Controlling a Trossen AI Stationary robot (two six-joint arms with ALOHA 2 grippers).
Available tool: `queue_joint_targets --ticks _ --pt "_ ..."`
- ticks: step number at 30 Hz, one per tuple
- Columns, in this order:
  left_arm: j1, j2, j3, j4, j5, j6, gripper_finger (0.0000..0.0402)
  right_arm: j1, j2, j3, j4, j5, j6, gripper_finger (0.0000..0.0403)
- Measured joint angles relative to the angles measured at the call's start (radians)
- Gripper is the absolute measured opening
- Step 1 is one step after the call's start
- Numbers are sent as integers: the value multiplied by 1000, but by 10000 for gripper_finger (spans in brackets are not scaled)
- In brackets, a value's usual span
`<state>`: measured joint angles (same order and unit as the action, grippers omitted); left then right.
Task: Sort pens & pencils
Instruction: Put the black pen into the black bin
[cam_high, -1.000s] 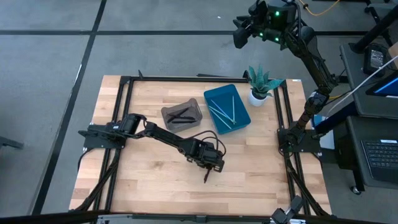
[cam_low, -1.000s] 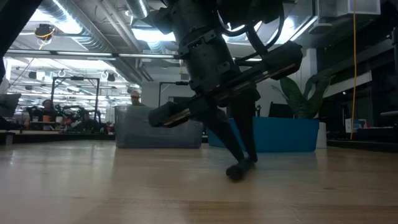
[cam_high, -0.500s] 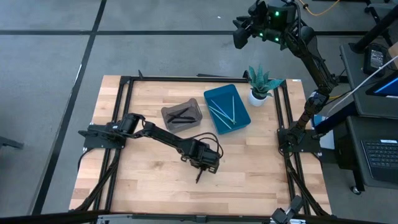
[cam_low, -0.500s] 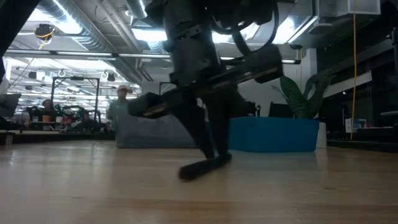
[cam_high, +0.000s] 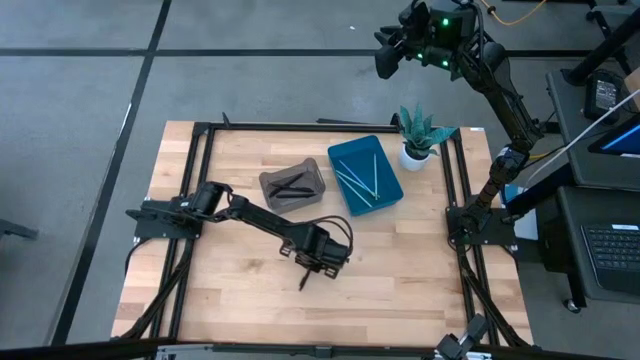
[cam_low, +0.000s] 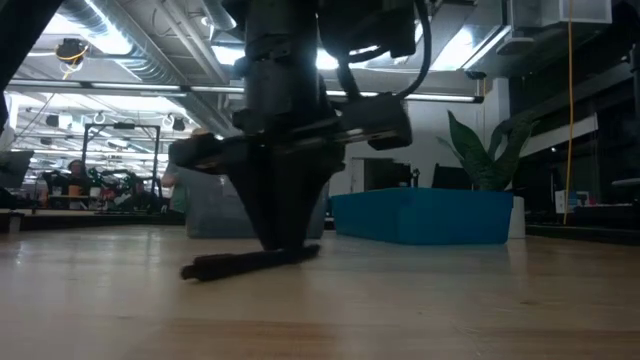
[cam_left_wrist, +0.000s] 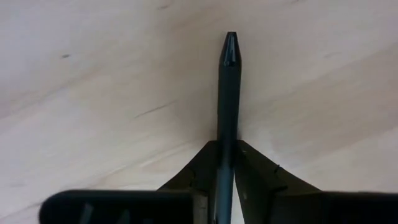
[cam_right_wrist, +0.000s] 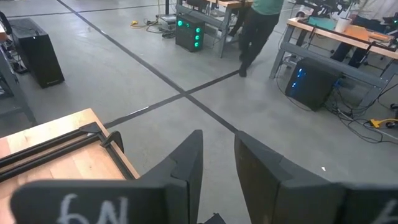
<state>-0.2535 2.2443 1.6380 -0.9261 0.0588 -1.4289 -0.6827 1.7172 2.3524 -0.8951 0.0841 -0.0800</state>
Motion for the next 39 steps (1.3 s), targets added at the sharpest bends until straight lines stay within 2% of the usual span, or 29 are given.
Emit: queue_joint_targets --ticks 14,20,24,34,39 --pt "-10 -6 3 -171 -25 0 41 0 0 0 0 0 -3 94" --pt "-13 10 72 -287 -78 1 28 0 0 0 0 0 -3 94" --pt "-11 20 107 -367 -111 23 35 0 0 0 0 0 -2 94" --pt "-11 19 114 -364 -99 16 27 0 0 0 -6 0 20 94" --pt "-11 18 122 -360 -95 15 36 0 0 0 -5 0 20 94"
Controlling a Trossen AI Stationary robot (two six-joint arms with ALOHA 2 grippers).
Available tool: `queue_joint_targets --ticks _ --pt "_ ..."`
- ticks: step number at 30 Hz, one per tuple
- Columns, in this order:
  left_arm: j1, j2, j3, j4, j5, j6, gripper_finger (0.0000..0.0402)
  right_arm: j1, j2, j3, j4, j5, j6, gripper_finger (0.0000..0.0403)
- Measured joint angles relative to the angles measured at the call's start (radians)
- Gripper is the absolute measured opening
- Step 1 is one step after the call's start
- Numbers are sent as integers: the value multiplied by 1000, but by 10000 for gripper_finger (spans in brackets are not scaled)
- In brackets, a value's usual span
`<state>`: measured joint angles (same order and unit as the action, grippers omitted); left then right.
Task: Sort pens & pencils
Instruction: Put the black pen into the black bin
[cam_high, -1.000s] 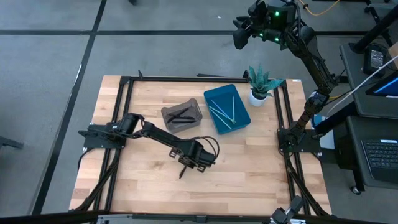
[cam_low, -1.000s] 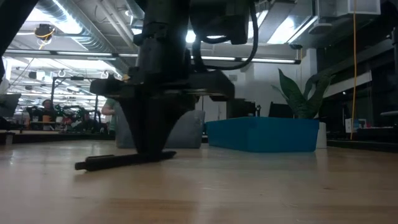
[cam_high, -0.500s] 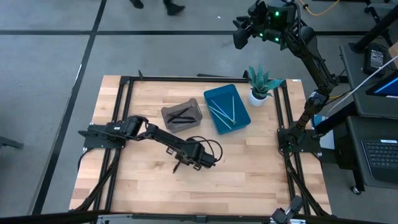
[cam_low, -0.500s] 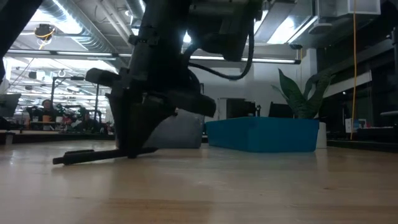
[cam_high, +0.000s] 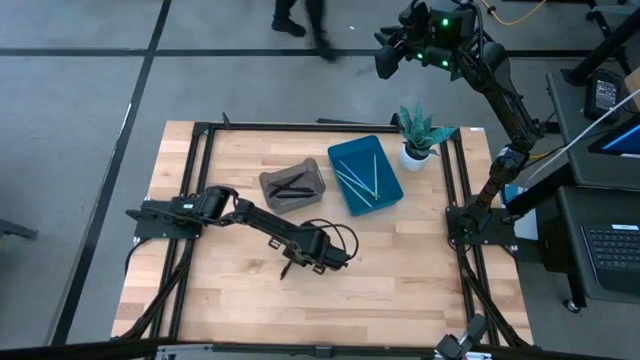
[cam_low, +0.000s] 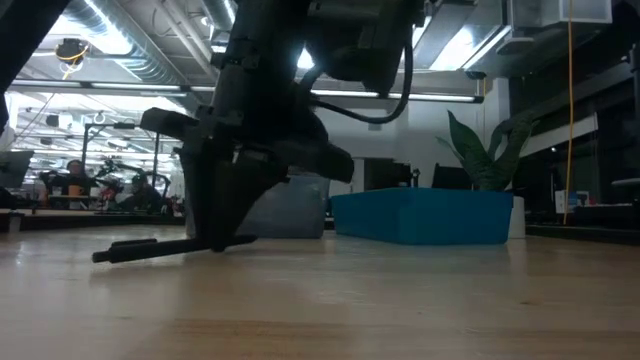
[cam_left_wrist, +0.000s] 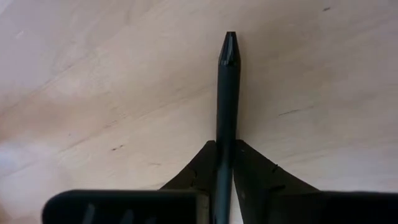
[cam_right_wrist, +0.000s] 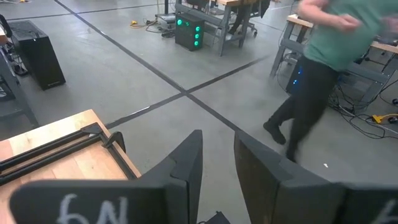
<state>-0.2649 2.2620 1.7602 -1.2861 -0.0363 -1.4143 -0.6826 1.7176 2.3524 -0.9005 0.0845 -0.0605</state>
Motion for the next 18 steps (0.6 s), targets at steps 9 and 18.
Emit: queue_joint_targets --ticks 9,18 --pt "0 -3 97 -45 -45 8 26 0 0 0 0 0 0 94" --pt "0 -4 250 -244 -66 13 35 0 0 0 0 0 5 94"
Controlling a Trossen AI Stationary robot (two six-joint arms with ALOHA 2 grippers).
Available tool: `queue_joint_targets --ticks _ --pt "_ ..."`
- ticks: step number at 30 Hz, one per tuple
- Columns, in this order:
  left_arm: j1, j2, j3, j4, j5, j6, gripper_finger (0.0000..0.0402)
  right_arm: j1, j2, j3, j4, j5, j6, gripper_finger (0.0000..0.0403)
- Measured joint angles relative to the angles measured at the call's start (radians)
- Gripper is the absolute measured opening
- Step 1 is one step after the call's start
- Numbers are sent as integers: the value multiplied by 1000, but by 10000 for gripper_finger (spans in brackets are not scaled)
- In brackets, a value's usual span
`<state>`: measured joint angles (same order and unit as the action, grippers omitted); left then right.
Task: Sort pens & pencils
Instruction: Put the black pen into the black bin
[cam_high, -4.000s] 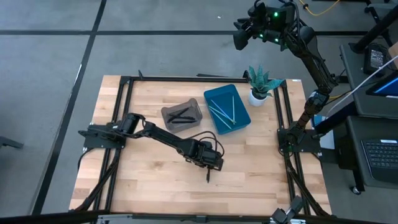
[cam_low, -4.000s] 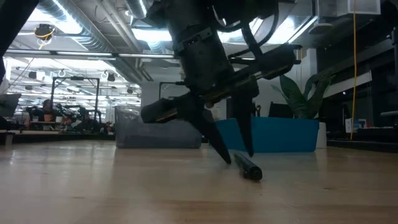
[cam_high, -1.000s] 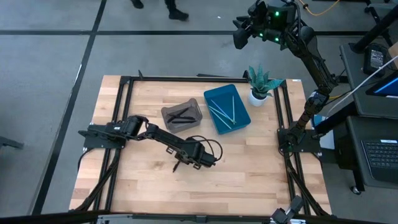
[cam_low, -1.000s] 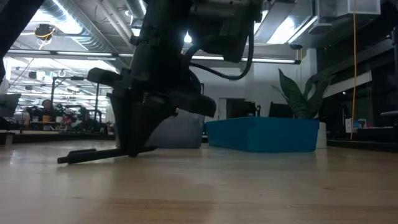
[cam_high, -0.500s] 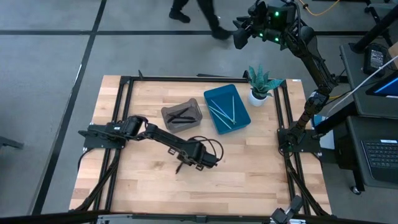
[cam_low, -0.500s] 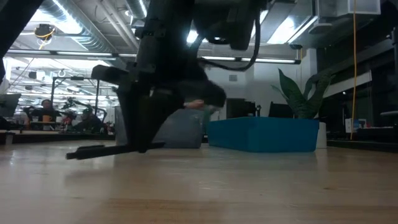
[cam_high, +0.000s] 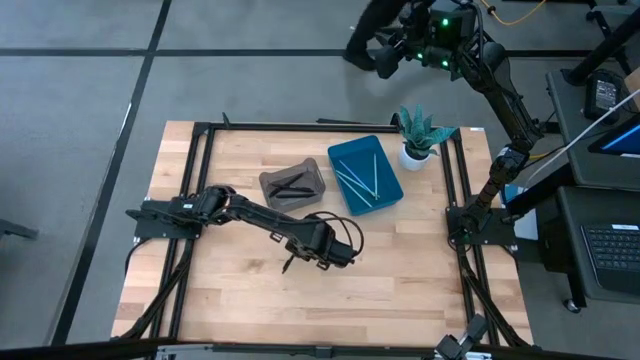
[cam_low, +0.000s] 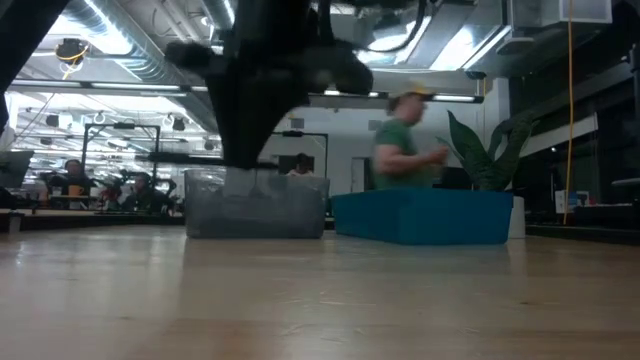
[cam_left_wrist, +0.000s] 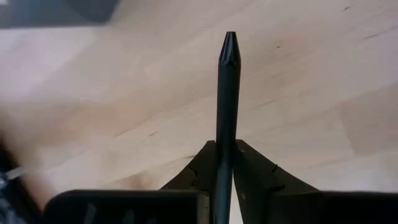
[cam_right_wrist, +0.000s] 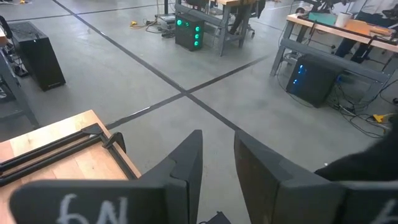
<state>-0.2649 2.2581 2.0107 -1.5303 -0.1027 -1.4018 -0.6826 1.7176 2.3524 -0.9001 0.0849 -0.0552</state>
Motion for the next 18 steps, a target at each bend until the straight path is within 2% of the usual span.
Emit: queue_joint_targets --ticks 9,18 --pt "7 -3 140 -41 -41 77 35 0 0 0 0 0 1 94" --pt "16 -3 147 -41 -18 154 27 0 0 0 0 0 0 94"
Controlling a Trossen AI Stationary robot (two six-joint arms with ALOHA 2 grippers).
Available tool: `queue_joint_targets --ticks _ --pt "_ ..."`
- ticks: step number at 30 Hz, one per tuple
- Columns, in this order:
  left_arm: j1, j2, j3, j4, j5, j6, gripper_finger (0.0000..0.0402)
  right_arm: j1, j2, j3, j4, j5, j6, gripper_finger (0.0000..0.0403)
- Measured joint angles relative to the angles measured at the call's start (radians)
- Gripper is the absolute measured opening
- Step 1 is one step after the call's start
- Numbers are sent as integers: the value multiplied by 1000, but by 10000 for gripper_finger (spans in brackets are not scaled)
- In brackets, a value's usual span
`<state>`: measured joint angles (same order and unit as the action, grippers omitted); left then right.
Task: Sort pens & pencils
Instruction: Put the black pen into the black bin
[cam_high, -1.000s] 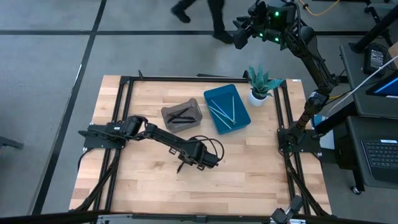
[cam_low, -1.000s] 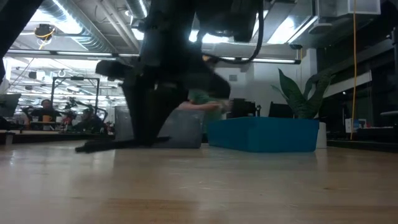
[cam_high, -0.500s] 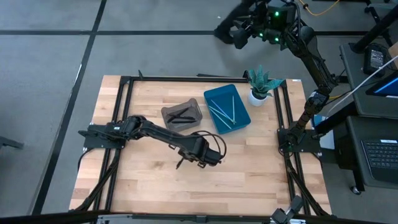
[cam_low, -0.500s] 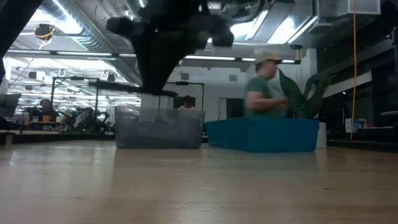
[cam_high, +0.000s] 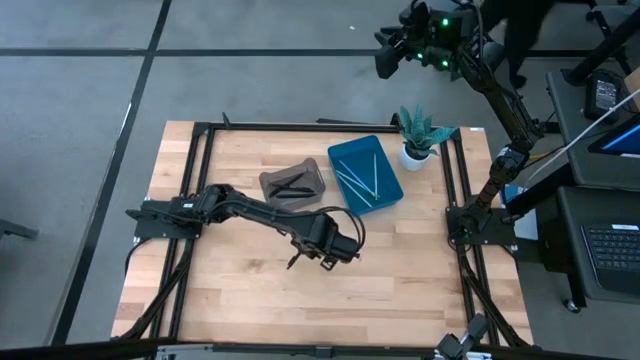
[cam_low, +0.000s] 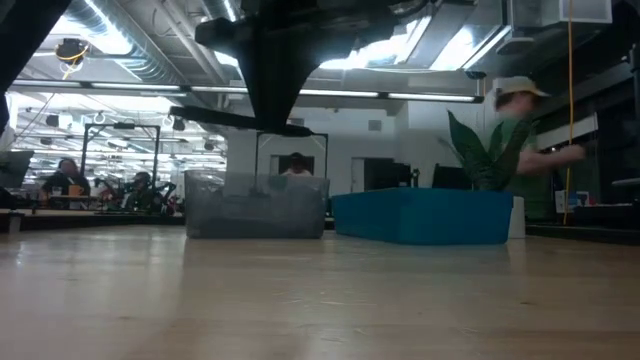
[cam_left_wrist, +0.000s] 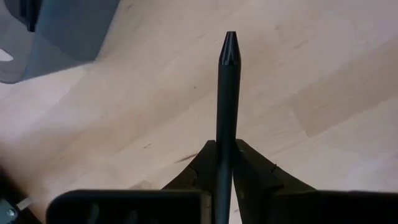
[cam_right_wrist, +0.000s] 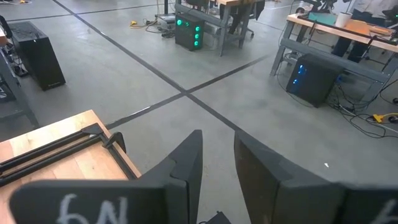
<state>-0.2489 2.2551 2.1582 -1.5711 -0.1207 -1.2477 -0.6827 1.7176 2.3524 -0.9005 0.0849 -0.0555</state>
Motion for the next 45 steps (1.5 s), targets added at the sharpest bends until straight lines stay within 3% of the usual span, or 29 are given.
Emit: queue_joint_targets --ticks 12,23,39,45 --pt "36 -5 0 0 0 127 31 0 0 0 6 0 0 94" --pt "81 -108 0 0 -104 213 36 0 0 0 14 1 3 94" --pt "280 -143 0 0 -100 610 36 -2 0 0 -3 2 -23 94" --pt "336 -143 0 0 -98 747 36 -2 0 0 -3 51 -56 94"
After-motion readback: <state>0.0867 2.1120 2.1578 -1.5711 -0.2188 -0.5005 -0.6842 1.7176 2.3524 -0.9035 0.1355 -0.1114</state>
